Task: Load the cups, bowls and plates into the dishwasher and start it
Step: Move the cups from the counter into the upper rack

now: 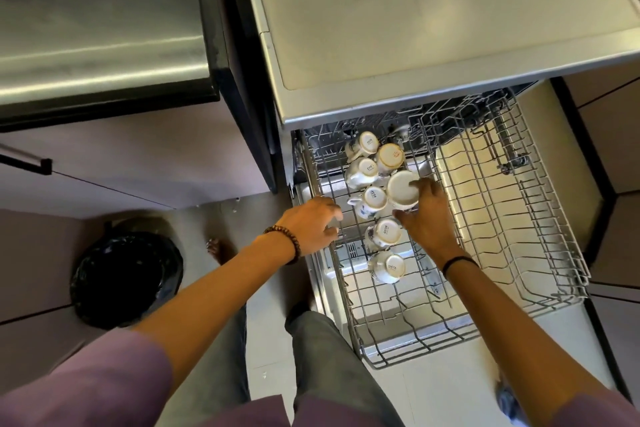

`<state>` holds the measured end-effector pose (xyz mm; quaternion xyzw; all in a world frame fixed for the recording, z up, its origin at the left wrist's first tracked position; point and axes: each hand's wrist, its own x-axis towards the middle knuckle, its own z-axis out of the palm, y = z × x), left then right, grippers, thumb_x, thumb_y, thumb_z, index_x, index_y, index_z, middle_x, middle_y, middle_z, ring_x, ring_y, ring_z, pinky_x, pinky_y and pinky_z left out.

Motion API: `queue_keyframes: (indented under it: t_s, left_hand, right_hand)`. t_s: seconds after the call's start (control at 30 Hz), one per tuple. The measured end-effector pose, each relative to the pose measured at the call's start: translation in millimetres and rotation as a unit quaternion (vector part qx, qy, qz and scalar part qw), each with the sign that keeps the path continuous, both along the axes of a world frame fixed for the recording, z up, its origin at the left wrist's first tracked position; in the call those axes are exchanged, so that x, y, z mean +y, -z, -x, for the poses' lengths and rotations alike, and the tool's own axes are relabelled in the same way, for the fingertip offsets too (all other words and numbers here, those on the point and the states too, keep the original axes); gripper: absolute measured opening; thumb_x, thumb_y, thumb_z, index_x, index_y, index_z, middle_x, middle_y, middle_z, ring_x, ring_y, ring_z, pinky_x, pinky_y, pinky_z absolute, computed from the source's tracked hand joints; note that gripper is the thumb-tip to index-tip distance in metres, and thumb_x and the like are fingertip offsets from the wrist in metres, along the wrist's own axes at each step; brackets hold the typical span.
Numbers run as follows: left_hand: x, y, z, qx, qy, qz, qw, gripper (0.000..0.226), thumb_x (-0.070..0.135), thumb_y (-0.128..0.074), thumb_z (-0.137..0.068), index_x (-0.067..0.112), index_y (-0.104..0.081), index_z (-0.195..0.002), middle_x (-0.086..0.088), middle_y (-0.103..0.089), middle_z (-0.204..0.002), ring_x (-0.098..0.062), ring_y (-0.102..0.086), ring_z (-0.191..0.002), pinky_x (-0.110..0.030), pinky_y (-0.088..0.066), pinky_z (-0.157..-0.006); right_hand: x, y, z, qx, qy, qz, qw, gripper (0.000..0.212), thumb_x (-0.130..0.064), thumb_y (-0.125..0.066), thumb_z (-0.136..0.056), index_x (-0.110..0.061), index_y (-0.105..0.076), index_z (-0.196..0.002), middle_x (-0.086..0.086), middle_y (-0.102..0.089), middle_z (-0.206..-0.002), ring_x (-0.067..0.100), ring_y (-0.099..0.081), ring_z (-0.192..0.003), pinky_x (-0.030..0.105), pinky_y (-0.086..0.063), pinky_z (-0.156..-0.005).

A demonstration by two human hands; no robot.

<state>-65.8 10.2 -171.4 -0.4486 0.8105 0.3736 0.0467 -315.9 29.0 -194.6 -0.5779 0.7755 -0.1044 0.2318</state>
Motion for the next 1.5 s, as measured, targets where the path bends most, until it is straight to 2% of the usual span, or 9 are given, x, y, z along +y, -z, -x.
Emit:
queue_keyframes:
  t_s: [0.23,0.43,0.53,0.7,0.83,1.0,1.17,1.27,1.5]
  left_hand:
    - [8.5,-34.0,-28.0,0.029,-0.098,0.023,0.995,0.024,0.028,-0.055,-0.093,0.022,-0.062,-0.115,0.001,-0.057,-0.121,-0.017,-0.055,-0.107,-0.036,-0.05,-0.093]
    - [12.3,-78.8,-75.9,0.04,-0.206,0.094,0.973,0.029,0.024,-0.058,-0.092,0.018,-0.059,-0.12,-0.003,-0.06,-0.118,-0.021,-0.054,-0.11,-0.035,-0.048,-0.089]
    - [10.0,-104.9,-110.3,0.07,-0.288,0.121,0.947,0.03,0.026,-0.059,-0.092,0.016,-0.059,-0.12,-0.003,-0.062,-0.117,-0.021,-0.057,-0.107,-0.03,-0.047,-0.086]
    - [1.4,-143.8,-175.1,0.125,-0.385,0.207,0.89,0.032,0.026,-0.065,-0.088,0.018,-0.061,-0.119,0.0,-0.064,-0.119,-0.016,-0.058,-0.111,-0.032,-0.049,-0.094]
    - [-19.7,-167.9,-216.3,0.161,-0.42,0.244,0.859,0.034,0.03,-0.067,-0.086,0.018,-0.063,-0.117,0.004,-0.067,-0.113,-0.013,-0.062,-0.105,-0.037,-0.052,-0.09]
    - [-62.7,-191.9,-290.4,0.167,-0.453,0.301,0.822,0.036,0.032,-0.067,-0.085,0.022,-0.061,-0.119,0.009,-0.065,-0.118,-0.009,-0.06,-0.111,-0.035,-0.05,-0.093]
    - [-117.7,-203.7,-377.5,0.166,-0.466,0.313,0.811,0.04,0.033,-0.069,-0.085,0.02,-0.06,-0.121,0.008,-0.064,-0.12,-0.005,-0.058,-0.113,-0.028,-0.047,-0.098]
    - [-148.3,-205.4,-430.9,0.167,-0.484,0.304,0.804,0.04,0.031,-0.068,-0.086,0.02,-0.059,-0.123,0.008,-0.062,-0.123,-0.003,-0.055,-0.115,-0.02,-0.044,-0.099]
    - [-206.1,-200.0,-557.5,0.146,-0.54,0.276,0.782,0.037,0.027,-0.066,-0.087,0.019,-0.059,-0.123,0.006,-0.063,-0.122,-0.004,-0.056,-0.113,-0.018,-0.043,-0.097]
  right_hand:
    - [8.6,-47.6,-67.8,-0.096,-0.12,0.052,0.987,0.038,-0.019,-0.076,-0.084,-0.011,-0.059,-0.117,0.008,-0.061,-0.118,0.024,-0.058,-0.108,0.042,-0.051,-0.09]
    - [-4.8,-95.5,-151.8,-0.17,-0.251,0.099,0.948,0.023,-0.017,-0.07,-0.089,-0.012,-0.064,-0.11,0.004,-0.067,-0.104,0.014,-0.062,-0.091,0.031,-0.052,-0.083]
    - [-24.0,-124.0,-195.9,-0.19,-0.301,0.115,0.927,0.022,-0.016,-0.068,-0.089,-0.012,-0.066,-0.111,0.003,-0.069,-0.102,0.014,-0.065,-0.089,0.025,-0.054,-0.083]
    - [-66.5,-171.0,-260.2,-0.206,-0.381,0.149,0.889,0.025,-0.016,-0.07,-0.088,-0.014,-0.065,-0.112,-0.003,-0.068,-0.104,0.007,-0.063,-0.089,0.019,-0.053,-0.083]
    - [-103.7,-201.3,-305.1,-0.222,-0.409,0.175,0.868,0.025,-0.014,-0.074,-0.085,-0.015,-0.067,-0.109,-0.006,-0.07,-0.101,0.005,-0.066,-0.086,0.014,-0.051,-0.08]
    - [-160.1,-229.4,-386.0,-0.242,-0.435,0.197,0.845,0.023,-0.016,-0.074,-0.086,-0.019,-0.065,-0.107,-0.011,-0.068,-0.103,0.004,-0.066,-0.087,0.013,-0.05,-0.073]
    - [-218.0,-237.2,-470.9,-0.243,-0.444,0.178,0.844,0.026,-0.024,-0.074,-0.087,-0.023,-0.063,-0.111,-0.016,-0.065,-0.108,0.001,-0.066,-0.089,0.021,-0.056,-0.071]
    - [-254.4,-239.5,-525.7,-0.236,-0.45,0.174,0.843,0.027,-0.023,-0.075,-0.087,-0.023,-0.062,-0.111,-0.014,-0.066,-0.107,-0.001,-0.065,-0.088,0.014,-0.053,-0.07]
    - [-327.6,-243.5,-650.4,-0.236,-0.423,0.115,0.867,0.026,-0.026,-0.072,-0.088,-0.021,-0.062,-0.111,-0.011,-0.067,-0.106,0.0,-0.065,-0.089,0.007,-0.049,-0.072]
